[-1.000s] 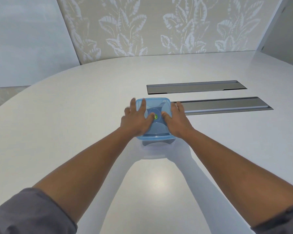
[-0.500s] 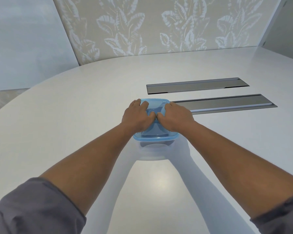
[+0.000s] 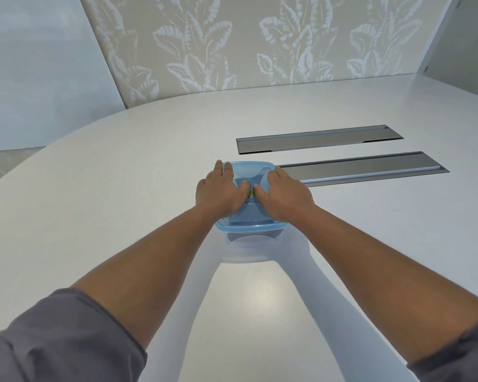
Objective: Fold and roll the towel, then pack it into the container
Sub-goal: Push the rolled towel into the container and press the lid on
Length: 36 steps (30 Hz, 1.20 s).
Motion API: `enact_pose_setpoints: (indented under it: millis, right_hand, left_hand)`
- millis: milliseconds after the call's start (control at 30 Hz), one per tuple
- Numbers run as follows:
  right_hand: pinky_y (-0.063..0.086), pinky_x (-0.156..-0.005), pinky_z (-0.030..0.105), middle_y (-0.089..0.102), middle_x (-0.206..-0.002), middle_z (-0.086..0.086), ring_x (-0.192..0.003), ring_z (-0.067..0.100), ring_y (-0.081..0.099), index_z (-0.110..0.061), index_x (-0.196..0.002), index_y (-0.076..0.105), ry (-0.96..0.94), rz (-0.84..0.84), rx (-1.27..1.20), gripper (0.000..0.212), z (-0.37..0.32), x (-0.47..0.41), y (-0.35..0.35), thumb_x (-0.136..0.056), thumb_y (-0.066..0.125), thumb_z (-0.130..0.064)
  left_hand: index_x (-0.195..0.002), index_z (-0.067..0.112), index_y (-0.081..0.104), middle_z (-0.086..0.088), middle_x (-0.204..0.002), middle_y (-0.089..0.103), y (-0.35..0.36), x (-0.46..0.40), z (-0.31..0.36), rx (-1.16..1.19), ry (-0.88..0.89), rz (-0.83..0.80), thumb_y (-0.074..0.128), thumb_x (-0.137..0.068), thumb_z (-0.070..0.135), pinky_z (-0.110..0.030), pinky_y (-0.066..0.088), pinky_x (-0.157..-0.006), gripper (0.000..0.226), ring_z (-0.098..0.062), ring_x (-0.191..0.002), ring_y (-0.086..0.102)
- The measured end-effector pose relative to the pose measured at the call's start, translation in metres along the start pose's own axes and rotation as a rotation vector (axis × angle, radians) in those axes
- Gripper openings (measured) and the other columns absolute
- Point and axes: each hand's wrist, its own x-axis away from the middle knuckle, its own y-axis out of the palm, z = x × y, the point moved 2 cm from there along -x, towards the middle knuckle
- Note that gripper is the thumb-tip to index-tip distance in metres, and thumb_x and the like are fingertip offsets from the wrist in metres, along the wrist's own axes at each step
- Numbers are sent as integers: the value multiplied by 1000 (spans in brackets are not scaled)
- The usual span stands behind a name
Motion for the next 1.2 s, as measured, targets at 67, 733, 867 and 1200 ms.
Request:
enact_pose_setpoints:
  millis: [67, 733, 867, 1200]
  right_hand:
    - [47, -79, 41, 50, -140, 5, -110, 32, 60, -11, -134, 51, 7, -1, -9, 62, 0, 0, 1, -101, 33, -59]
    - [47, -77, 40, 49, -139, 1, -109, 29, 60, -13, -136, 50, 13, -9, 0, 68, 2, -3, 3, -97, 33, -66]
    - [44, -74, 39, 50, -135, 0, -106, 30, 59, -13, -132, 52, 19, 2, -24, 66, 3, -4, 4, -97, 34, -66]
    - [40, -74, 38, 49, -137, -1, -108, 30, 59, -13, -133, 51, 9, 2, -39, 64, -2, -2, 4, -99, 34, -65]
  left_hand:
    - [-163, 18, 17, 0, -172, 7, -3, 0, 2, 30, -24, 3, 33, -98, 56, -45, 29, -116, 77, -25, -151, 31]
    - [-128, -3, 57, -18, -127, 61, 0, -52, -23, 835, -343, 52, 34, -109, 41, -34, 44, -85, 54, -32, -107, 58]
    - [-106, 4, 56, -11, -96, 58, 3, -59, -24, 983, -454, 36, 44, -105, 42, -28, 42, -59, 40, -24, -76, 55]
    - [-98, 5, 51, -11, -90, 52, 6, -63, -31, 1079, -491, 75, 47, -100, 25, -27, 40, -56, 20, -24, -73, 51]
